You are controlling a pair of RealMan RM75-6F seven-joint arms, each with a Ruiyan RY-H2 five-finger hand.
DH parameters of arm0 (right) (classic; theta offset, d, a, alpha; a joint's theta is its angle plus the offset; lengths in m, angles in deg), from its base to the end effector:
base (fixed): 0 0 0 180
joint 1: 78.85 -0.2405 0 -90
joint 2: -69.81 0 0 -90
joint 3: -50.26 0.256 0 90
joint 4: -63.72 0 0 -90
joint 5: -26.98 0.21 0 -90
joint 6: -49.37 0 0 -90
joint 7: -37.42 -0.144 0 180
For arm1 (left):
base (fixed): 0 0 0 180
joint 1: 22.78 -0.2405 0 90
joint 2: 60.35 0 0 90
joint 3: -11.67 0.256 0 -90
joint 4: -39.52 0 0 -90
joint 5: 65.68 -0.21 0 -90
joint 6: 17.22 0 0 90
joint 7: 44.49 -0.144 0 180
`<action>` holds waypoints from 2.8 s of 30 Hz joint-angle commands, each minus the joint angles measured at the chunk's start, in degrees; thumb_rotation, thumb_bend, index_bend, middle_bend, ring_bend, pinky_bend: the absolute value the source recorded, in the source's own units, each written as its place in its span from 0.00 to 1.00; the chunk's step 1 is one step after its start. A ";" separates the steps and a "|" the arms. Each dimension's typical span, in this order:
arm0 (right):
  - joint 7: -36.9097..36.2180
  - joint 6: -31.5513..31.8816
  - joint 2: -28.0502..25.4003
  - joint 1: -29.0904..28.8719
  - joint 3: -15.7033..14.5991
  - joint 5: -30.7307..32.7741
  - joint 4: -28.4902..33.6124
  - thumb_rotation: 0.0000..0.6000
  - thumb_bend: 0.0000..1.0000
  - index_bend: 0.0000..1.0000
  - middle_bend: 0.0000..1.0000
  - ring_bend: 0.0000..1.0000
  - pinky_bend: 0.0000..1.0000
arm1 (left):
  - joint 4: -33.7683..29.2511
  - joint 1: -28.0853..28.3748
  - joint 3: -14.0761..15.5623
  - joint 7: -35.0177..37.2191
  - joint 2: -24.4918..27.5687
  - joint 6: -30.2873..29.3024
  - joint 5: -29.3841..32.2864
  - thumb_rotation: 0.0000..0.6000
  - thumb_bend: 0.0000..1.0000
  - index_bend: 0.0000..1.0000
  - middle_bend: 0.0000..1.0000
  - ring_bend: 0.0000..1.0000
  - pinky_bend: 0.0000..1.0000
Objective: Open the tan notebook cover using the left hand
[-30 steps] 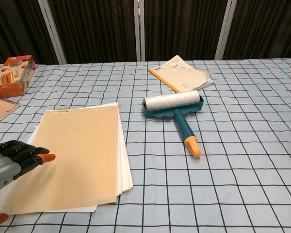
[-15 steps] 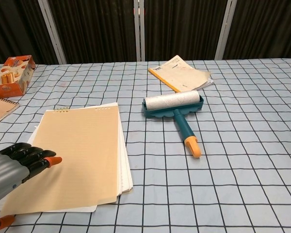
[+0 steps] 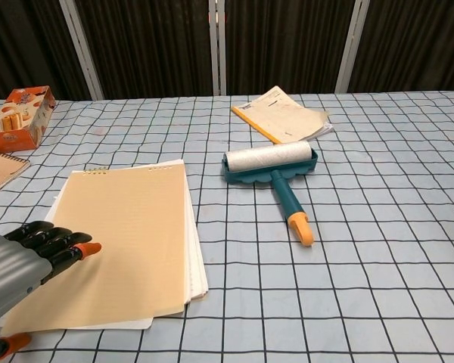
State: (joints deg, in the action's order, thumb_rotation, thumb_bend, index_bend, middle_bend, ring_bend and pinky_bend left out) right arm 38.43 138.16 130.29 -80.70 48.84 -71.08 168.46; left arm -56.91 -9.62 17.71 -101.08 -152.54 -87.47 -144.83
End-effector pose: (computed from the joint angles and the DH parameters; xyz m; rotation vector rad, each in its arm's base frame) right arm -0.2547 -0.1458 0.1525 1.4849 -0.9613 1.0860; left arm -0.2115 0.1573 -0.0414 -1.9797 -0.6479 -0.5073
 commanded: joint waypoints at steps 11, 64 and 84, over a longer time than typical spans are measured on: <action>0.39 -0.53 0.19 -0.07 -0.13 0.21 -0.05 1.00 0.06 0.05 0.00 0.00 0.00 | 0.92 0.47 -0.39 0.38 0.14 -0.11 1.01 1.00 0.47 0.00 0.00 0.00 0.00; -0.68 -0.51 0.11 -0.07 -0.10 0.46 -0.02 1.00 0.06 0.06 0.00 0.00 0.00 | 9.26 6.02 -6.02 4.29 -3.34 -2.68 2.37 1.00 0.73 0.60 0.41 0.37 0.29; -0.73 -0.60 -0.03 -0.02 -0.27 0.32 0.23 1.00 0.06 0.06 0.00 0.00 0.00 | 6.98 4.89 -3.00 11.00 3.15 -6.72 -6.08 1.00 0.73 0.73 0.53 0.47 0.34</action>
State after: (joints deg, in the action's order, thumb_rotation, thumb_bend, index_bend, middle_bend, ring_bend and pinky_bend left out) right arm 37.71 137.56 130.27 -80.72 48.57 -70.76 168.69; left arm -49.63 -4.58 14.41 -90.44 -149.79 -94.06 -150.61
